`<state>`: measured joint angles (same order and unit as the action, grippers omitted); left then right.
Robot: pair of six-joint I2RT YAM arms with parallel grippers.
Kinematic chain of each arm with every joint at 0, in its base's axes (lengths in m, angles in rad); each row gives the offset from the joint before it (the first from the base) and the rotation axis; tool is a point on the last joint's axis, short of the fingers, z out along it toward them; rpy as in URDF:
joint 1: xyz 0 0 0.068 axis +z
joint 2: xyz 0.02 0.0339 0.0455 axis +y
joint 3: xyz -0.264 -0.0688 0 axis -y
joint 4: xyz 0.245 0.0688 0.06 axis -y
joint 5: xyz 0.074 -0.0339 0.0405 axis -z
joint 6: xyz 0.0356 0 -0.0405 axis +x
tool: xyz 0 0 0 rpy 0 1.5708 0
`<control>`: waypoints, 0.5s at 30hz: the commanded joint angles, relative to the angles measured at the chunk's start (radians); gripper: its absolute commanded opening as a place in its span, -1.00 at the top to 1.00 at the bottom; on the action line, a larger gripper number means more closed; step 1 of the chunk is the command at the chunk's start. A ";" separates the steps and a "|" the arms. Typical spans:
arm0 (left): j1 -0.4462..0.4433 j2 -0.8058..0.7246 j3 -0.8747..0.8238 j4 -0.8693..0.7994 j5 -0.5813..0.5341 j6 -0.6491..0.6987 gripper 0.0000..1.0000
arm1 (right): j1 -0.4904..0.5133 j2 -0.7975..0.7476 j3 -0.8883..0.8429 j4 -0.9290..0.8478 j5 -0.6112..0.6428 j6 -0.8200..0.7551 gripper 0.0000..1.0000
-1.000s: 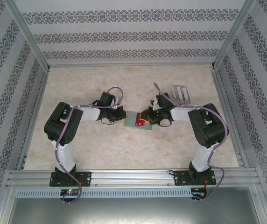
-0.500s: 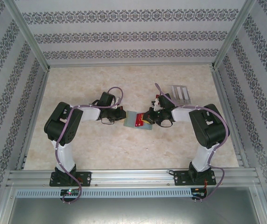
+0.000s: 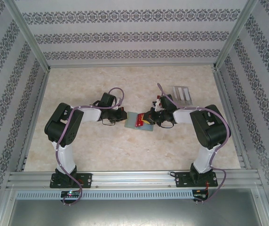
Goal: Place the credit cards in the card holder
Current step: Insert the credit card into the card slot.
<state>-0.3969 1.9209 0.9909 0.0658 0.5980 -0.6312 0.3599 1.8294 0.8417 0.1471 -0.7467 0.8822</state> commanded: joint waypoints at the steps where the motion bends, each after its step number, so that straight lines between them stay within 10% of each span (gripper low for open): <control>1: -0.008 0.052 -0.009 -0.075 -0.041 0.019 1.00 | 0.003 0.051 -0.015 0.064 -0.016 0.028 0.96; 8: -0.008 0.056 -0.009 -0.072 -0.037 0.017 1.00 | 0.006 0.071 -0.001 0.010 0.036 -0.003 0.51; 15: -0.008 0.055 -0.008 -0.073 -0.040 0.019 1.00 | -0.007 0.046 0.000 -0.064 0.082 -0.042 0.47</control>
<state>-0.3969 1.9209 0.9909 0.0662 0.5980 -0.6315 0.3561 1.8648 0.8509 0.1837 -0.7532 0.8761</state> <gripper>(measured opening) 0.048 0.265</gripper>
